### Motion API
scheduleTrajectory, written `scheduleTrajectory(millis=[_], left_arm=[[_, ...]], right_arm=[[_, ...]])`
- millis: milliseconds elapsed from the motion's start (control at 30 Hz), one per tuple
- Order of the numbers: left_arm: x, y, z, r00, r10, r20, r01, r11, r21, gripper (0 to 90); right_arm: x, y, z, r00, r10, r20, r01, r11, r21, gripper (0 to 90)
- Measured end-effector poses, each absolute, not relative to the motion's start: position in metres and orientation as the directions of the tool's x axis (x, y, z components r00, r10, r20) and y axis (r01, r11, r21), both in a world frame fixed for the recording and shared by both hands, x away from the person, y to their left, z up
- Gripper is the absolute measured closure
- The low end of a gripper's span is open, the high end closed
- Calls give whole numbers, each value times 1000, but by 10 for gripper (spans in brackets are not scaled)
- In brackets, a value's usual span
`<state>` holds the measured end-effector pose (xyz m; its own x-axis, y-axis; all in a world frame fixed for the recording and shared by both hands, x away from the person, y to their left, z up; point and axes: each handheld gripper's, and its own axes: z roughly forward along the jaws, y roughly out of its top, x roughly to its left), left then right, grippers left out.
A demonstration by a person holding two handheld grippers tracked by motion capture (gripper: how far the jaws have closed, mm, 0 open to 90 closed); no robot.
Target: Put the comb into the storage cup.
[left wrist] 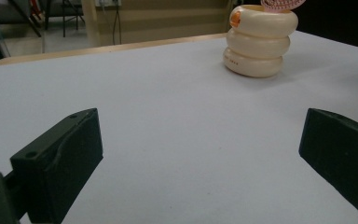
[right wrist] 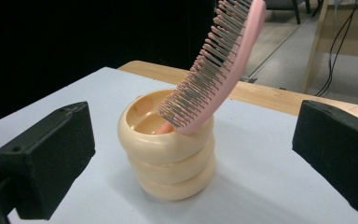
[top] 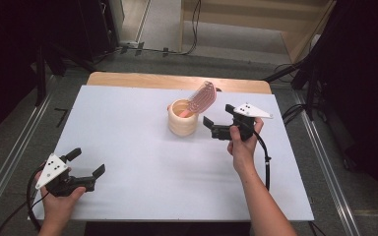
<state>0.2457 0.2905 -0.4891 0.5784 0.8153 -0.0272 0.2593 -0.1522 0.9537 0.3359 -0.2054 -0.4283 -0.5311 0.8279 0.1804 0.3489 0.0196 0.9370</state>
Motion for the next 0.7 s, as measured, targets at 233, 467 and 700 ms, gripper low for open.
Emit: scheduleTrajectory(millis=[233, 467, 700], left_arm=[[246, 290, -489, 579, 815, -25, 257, -153, 954, 0], [246, 290, -489, 578, 815, -24, 258, -154, 954, 0], [245, 290, -489, 577, 816, -22, 258, -157, 953, 0]], right_arm=[[324, -215, -432, -533, 830, 162, 343, 37, 939, 0], [310, -222, -437, -533, 835, 138, 332, 56, 942, 0], [297, -234, -442, -523, 841, 136, 328, 51, 943, 0]])
